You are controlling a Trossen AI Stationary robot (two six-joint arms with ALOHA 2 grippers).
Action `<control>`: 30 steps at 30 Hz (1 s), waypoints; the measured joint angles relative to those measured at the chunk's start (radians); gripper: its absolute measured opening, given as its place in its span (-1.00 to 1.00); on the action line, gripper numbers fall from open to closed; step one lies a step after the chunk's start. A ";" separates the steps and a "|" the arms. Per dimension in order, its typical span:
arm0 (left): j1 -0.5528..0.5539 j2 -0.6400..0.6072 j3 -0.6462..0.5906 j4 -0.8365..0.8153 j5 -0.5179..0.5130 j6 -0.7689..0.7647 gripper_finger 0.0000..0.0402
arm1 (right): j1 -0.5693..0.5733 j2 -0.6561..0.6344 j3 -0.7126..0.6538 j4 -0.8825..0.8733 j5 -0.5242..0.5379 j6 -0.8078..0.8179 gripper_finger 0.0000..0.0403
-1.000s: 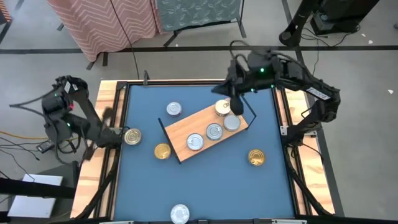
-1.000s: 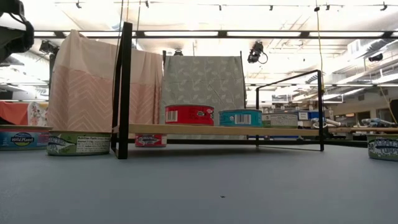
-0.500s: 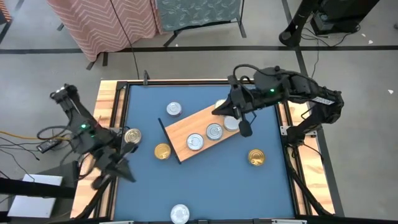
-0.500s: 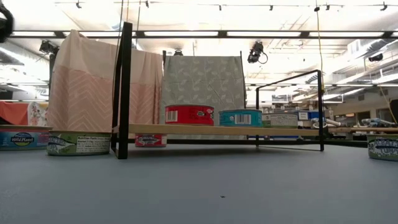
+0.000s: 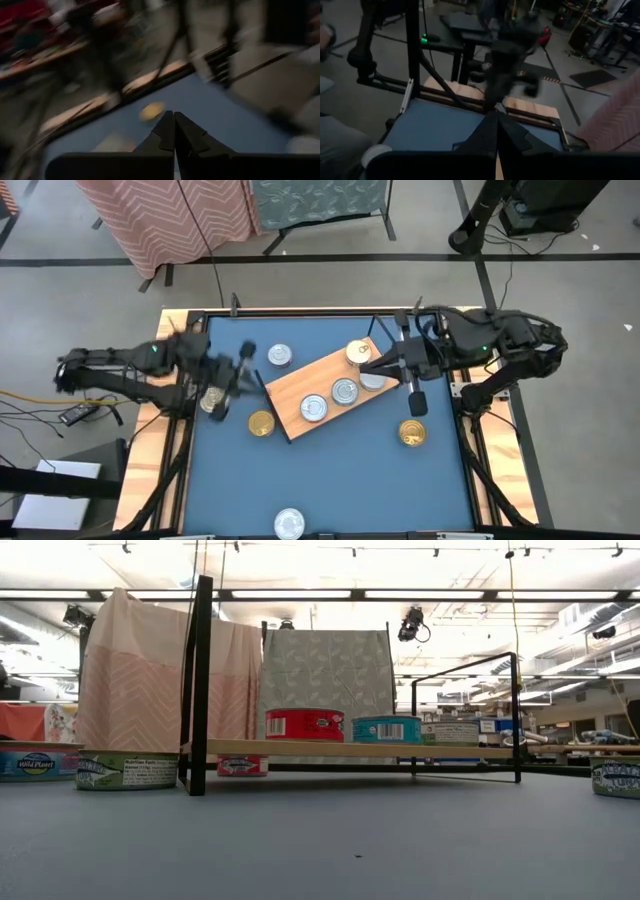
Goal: Stack canned seafood by type on shelf
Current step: Stack the red tuna can on top of the red tuna can on the shelf
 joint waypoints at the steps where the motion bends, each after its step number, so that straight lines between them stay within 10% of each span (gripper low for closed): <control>1: 0.055 -0.002 0.028 -0.055 0.000 0.015 -0.98 | 0.005 -0.001 0.000 -0.007 0.012 0.000 -0.94; 15: 0.645 -0.161 0.166 -0.595 0.067 0.119 -0.98 | -0.001 0.003 -0.012 -0.083 0.076 0.029 -0.94; 20: 0.734 -0.265 0.041 -0.550 0.258 0.086 -0.98 | -0.021 0.003 -0.043 -0.079 0.077 0.026 -0.94; 30: 0.763 -0.532 -0.382 -0.141 0.302 -0.211 -0.98 | -0.043 0.004 -0.077 -0.079 0.087 -0.001 -0.94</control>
